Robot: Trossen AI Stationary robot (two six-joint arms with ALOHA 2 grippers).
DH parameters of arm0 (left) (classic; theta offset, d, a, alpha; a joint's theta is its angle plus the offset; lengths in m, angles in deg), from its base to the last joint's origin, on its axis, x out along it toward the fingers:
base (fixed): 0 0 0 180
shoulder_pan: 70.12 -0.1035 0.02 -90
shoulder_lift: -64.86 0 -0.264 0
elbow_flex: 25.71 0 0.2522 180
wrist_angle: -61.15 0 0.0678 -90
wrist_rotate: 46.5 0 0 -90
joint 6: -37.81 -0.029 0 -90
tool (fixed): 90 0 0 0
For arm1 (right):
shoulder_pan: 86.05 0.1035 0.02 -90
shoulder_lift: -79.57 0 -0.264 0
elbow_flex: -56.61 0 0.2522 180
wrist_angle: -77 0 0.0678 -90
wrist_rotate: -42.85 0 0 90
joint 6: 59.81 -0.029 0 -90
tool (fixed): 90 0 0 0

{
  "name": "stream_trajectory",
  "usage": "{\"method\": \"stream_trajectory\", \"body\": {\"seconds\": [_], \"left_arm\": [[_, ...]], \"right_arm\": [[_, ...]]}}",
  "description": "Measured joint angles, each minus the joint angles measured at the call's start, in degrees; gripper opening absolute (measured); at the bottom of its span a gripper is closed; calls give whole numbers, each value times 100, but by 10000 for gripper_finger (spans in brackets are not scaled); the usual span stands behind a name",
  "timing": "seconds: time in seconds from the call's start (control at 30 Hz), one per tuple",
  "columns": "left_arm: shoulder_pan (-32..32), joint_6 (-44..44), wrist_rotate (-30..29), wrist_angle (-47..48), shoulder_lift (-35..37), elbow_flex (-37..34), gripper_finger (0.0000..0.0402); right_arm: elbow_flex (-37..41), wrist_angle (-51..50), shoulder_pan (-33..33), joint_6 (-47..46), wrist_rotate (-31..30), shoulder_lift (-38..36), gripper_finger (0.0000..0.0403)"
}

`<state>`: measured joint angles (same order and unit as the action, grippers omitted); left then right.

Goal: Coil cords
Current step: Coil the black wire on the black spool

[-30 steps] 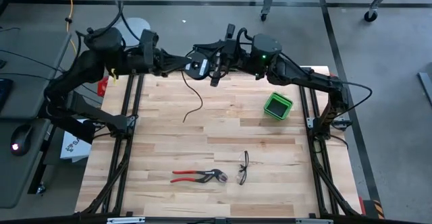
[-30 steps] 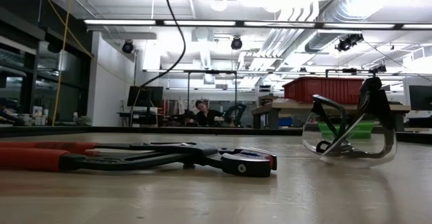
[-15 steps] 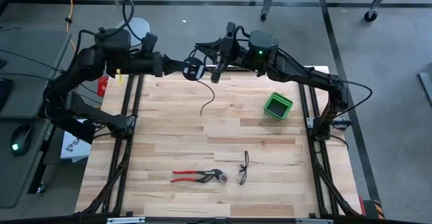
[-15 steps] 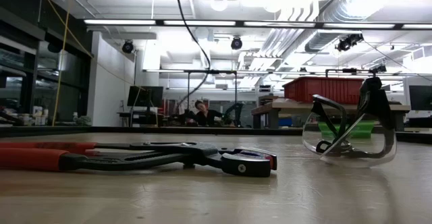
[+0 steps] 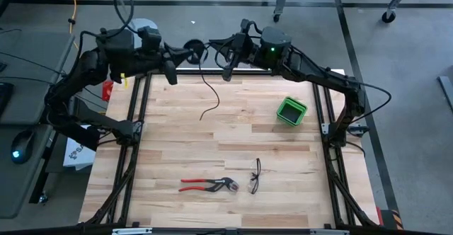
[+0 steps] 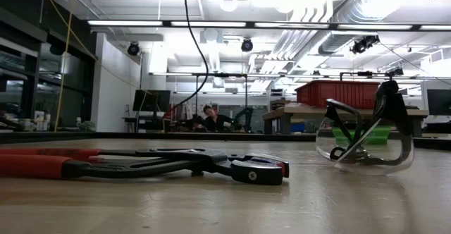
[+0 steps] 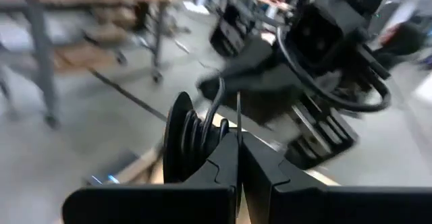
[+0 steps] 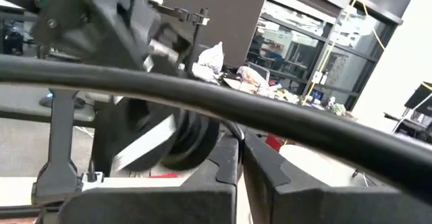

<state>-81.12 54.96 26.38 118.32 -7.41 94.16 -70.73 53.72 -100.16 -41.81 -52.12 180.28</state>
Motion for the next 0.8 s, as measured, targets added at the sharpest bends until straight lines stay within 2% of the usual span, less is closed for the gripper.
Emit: {"method": "stream_trajectory", "body": {"seconds": [0.07, 0.17, 0.33, 0.43, 0.7, 0.8], "left_arm": [[30, -386, -231, -259, 0, 0, 0], [67, -915, -278, -753, -8, -4, 0], [112, -1216, -272, -1170, -11, -11, 0], [111, -1231, -201, -1400, 19, 6, 0], [133, -1581, 70, -1859, 3, 11, 0], [126, -1762, 365, -1931, 74, 11, 0]], "right_arm": [[-2, -22, -2, 0, 4, 0, 0], [-8, -37, 2, -5, 49, -4, 0], [-15, 56, 7, -451, 72, -20, 15], [-9, -67, -15, -779, 26, -17, 47], [-2, -485, 0, -1398, 59, -22, 169], [-2, -834, -4, -1553, 77, -74, 194]]}}
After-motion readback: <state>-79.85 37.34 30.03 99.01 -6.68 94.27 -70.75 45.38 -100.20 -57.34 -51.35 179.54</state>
